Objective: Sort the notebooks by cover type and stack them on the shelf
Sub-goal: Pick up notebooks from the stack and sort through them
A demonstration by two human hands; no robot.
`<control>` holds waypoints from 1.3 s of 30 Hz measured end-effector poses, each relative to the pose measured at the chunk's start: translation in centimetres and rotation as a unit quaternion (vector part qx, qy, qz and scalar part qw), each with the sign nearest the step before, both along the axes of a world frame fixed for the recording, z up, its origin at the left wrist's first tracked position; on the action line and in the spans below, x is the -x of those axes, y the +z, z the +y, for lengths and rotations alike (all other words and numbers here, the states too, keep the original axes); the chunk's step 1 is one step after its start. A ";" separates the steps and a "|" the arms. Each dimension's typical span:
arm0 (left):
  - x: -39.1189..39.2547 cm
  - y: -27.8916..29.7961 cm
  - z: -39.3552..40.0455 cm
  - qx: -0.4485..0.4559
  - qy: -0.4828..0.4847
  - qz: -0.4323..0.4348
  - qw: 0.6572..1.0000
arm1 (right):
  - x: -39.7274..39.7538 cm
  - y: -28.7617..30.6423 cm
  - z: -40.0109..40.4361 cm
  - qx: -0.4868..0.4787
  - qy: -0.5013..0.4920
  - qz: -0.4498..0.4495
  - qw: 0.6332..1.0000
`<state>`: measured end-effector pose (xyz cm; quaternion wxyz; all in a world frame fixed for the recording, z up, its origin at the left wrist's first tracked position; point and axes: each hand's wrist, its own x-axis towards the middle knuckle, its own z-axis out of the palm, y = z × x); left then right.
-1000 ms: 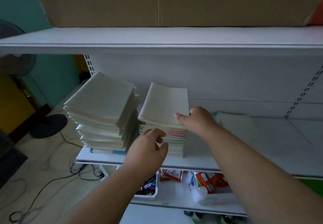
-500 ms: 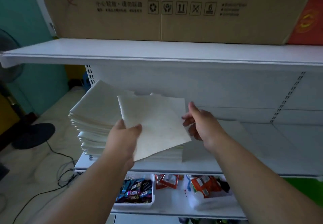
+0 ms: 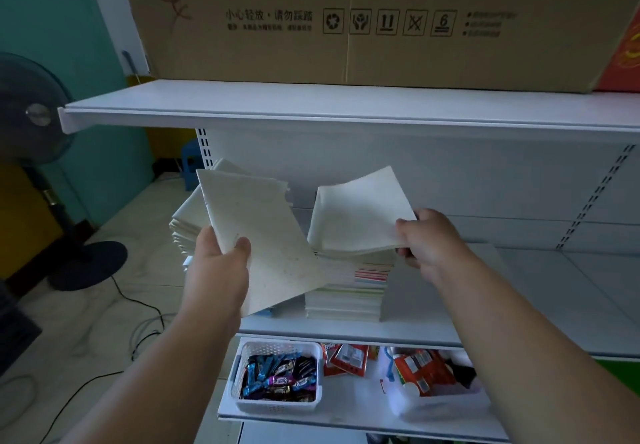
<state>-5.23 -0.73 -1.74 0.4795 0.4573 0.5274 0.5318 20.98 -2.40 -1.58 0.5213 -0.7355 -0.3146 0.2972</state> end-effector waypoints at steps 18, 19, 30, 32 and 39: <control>0.1 0.6 -0.6 0.068 -0.047 -0.116 0.990 | 0.9 -1.4 1.8 0.248 0.055 -0.370 0.894; 0.1 0.8 -0.7 0.064 -0.046 -0.112 0.991 | 0.2 -1.3 1.7 0.248 0.053 -0.355 0.900; -1.0 -0.1 -1.2 0.049 -0.030 -0.079 0.995 | -2.4 0.2 -3.5 -0.075 -0.016 0.235 0.969; -2.0 -0.1 -1.3 0.040 -0.038 -0.074 0.996 | -1.4 0.2 -3.7 -0.073 -0.004 0.238 0.969; -5.3 0.4 -2.2 0.079 -0.057 -0.084 0.992 | 1.4 -1.2 -3.7 -0.008 0.076 0.148 0.986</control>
